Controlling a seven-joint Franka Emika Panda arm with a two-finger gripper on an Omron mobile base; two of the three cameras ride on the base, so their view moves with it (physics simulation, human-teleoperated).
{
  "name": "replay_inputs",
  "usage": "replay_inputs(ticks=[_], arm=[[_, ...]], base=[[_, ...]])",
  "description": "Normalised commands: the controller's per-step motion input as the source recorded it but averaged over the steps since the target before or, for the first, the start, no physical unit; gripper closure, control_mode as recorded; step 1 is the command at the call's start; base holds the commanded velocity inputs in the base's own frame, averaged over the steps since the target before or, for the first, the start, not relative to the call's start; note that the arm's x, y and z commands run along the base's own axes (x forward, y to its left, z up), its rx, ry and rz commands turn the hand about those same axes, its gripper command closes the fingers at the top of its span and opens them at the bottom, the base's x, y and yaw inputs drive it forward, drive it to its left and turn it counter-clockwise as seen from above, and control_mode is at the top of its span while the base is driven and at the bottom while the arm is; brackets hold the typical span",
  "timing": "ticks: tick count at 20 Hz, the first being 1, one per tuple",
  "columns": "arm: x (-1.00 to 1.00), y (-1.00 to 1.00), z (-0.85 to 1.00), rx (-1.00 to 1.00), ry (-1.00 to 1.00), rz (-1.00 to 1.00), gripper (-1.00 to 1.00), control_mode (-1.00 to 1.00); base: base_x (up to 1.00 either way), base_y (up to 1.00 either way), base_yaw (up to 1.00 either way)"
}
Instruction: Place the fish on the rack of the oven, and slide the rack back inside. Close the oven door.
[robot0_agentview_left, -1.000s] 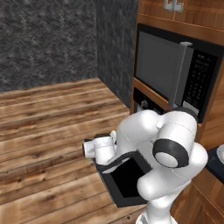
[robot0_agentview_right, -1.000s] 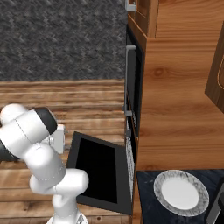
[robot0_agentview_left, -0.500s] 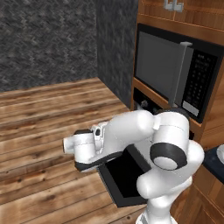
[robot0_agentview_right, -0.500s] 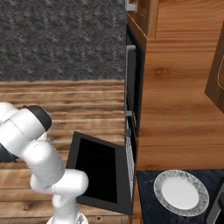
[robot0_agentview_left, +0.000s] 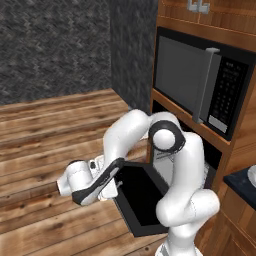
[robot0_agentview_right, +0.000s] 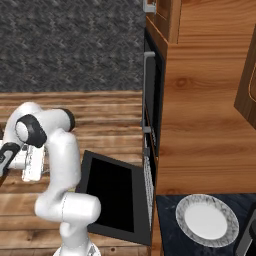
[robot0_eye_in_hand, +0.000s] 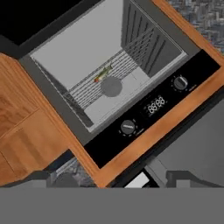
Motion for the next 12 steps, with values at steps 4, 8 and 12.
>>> replay_inputs(ticks=[4,8,12], arm=[[0.48,0.99,-1.00,-0.32,0.30,0.00,-1.00,-1.00],[0.38,0.77,-0.94,-0.31,0.29,0.00,-1.00,-1.00],[0.19,0.17,-0.79,-0.24,0.15,-0.06,-1.00,-1.00]], base=[[0.00,0.00,0.00],[0.00,0.00,0.00],[0.00,0.00,0.00]])
